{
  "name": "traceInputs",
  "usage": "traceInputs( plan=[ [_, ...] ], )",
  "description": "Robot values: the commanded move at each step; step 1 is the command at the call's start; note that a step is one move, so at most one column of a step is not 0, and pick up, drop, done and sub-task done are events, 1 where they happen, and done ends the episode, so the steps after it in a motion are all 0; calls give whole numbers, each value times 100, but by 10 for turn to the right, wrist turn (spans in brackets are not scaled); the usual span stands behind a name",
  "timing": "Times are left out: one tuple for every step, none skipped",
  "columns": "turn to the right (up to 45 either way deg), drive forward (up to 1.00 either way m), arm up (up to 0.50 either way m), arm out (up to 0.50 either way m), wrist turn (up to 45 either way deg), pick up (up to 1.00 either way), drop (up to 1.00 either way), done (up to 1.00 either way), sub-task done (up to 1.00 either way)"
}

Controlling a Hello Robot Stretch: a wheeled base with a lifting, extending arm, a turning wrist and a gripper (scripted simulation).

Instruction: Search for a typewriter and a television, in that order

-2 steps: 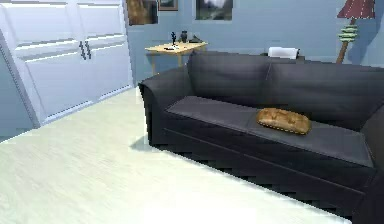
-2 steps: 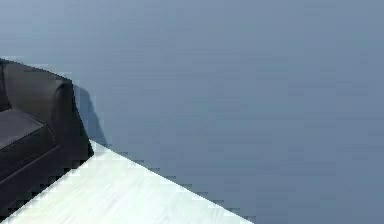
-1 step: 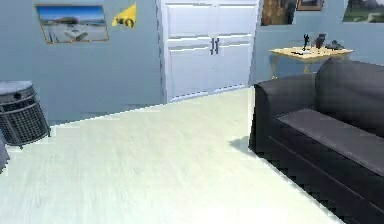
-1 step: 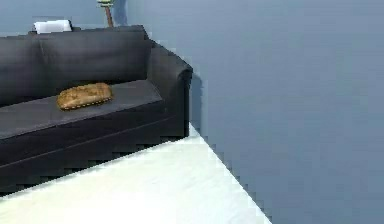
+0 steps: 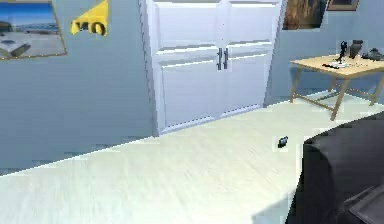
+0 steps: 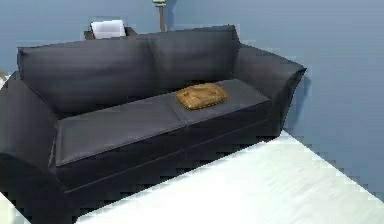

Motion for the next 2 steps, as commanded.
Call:
traceInputs(
  plan=[
    [0,95,0,0,0,0,0,0,0],
    [210,0,0,0,0,0,0,0,0]
  ],
)
